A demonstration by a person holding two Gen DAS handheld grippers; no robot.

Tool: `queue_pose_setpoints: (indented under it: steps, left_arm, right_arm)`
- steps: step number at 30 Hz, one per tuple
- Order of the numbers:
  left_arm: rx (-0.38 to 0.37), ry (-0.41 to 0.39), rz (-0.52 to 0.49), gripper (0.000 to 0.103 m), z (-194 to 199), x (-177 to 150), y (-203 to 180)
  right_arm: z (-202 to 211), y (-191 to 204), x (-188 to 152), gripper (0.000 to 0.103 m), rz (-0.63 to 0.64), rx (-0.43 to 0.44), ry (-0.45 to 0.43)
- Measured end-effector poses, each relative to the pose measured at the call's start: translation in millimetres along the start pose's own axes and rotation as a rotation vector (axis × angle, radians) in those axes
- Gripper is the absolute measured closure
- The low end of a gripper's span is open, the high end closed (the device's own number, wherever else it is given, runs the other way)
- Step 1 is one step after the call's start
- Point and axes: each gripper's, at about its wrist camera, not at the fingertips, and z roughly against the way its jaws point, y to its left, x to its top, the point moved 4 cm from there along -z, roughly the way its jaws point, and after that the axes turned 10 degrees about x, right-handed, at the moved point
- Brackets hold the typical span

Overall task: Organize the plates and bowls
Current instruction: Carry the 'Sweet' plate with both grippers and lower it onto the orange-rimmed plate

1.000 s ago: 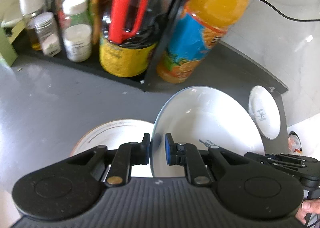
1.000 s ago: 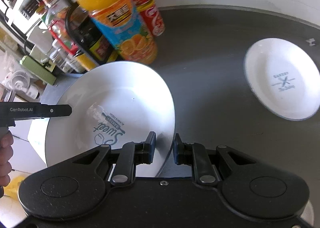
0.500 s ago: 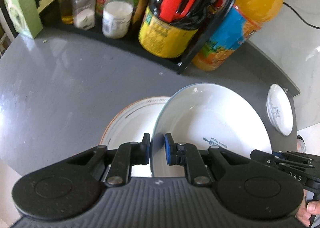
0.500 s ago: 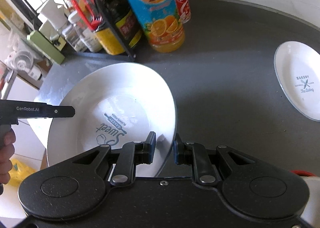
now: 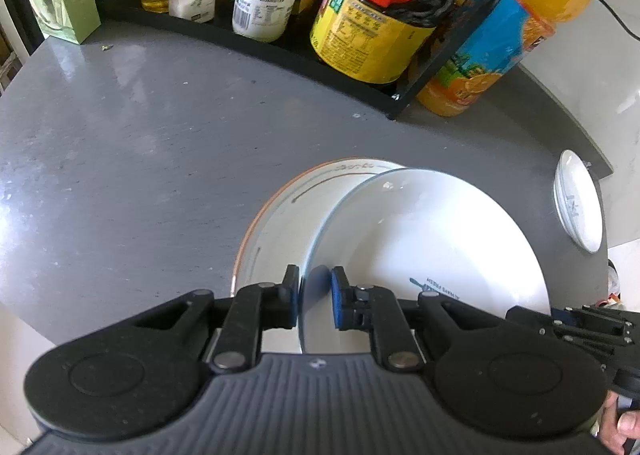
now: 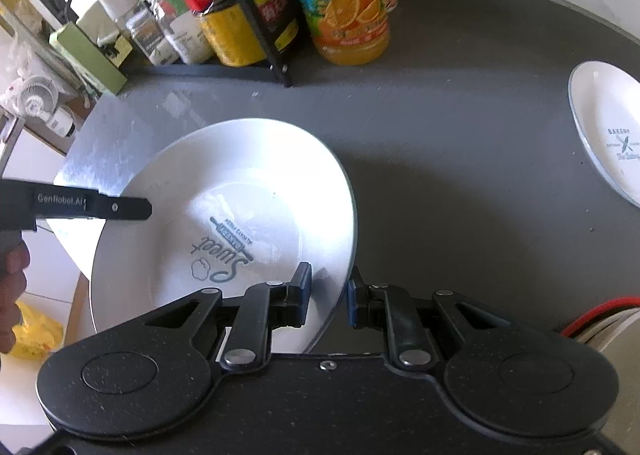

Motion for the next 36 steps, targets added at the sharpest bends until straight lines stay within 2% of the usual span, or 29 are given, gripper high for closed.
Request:
queue_pose_setpoints:
  steps: [15, 22, 26, 28, 31, 34, 36]
  left_arm:
    - [0.075, -0.005, -0.092, 0.083, -16, 7, 0]
    - [0.077, -0.017, -0.12, 0.082, -21, 9, -3]
    - [0.099, 0.008, -0.155, 0.082, -21, 10, -7]
    - [0.108, -0.008, -0.166, 0.08, -16, 14, -9]
    - [0.07, -0.023, -0.151, 0.072, -9, 20, -9]
    - [0.059, -0.042, -0.15, 0.07, -3, 25, -10]
    - [0.07, -0.056, -0.154, 0.06, 1, 26, -10]
  right_arm:
    - [-14, 13, -11, 0.085, -0.009, -0.001, 0.035]
    - [-12, 13, -12, 0.085, -0.014, -0.021, 0.005]
    - [-9, 12, -12, 0.088, -0.016, -0.024, -0.014]
    - [-8, 17, -12, 0.088, 0.011, -0.035, -0.018]
    - [-9, 15, -12, 0.088, 0.002, -0.029, -0.016]
    - [-10, 14, -11, 0.088, 0.006, -0.028, -0.016]
    - [-11, 16, -11, 0.086, 0.015, -0.036, -0.014]
